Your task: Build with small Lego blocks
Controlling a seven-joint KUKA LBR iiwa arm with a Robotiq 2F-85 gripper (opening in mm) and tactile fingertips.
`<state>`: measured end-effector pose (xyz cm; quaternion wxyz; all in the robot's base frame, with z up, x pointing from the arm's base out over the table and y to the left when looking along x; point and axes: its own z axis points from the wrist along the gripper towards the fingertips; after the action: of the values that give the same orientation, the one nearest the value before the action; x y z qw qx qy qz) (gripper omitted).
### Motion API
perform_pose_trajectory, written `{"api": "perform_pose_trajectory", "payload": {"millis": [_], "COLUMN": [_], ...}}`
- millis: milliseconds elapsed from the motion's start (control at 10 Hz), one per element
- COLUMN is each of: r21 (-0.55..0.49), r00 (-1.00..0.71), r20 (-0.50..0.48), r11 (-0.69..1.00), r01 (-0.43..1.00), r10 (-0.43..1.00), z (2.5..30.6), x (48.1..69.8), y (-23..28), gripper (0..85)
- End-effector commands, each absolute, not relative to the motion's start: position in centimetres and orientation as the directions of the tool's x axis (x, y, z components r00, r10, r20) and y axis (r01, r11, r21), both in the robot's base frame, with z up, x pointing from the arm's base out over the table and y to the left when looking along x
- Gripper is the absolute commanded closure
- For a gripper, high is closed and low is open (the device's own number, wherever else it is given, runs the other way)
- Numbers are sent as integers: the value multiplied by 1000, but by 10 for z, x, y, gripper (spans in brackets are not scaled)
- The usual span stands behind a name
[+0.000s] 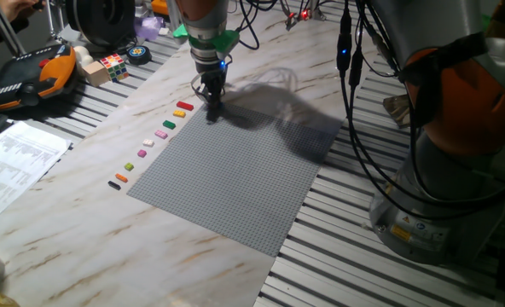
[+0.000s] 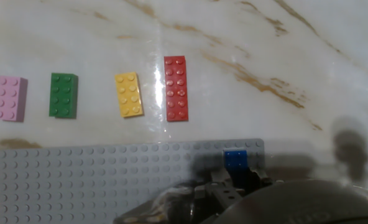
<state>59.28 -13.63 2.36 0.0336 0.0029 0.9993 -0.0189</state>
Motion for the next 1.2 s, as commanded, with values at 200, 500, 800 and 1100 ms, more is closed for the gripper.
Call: {"api": "perform_pose_trajectory", "payload": {"millis": [200, 500, 800, 1100], "r21": [-38, -39, -42, -56], "r00": [-998, -996, -995, -996], "r20": [-68, -89, -92, -87], "r11": [999, 999, 999, 998], "r01": [7, 25, 27, 22], "r10": [5, 22, 23, 17], "z": [24, 24, 25, 39], "x": [594, 594, 595, 607], "y": [-136, -136, -136, -133], "gripper": [843, 407, 297, 283]}}
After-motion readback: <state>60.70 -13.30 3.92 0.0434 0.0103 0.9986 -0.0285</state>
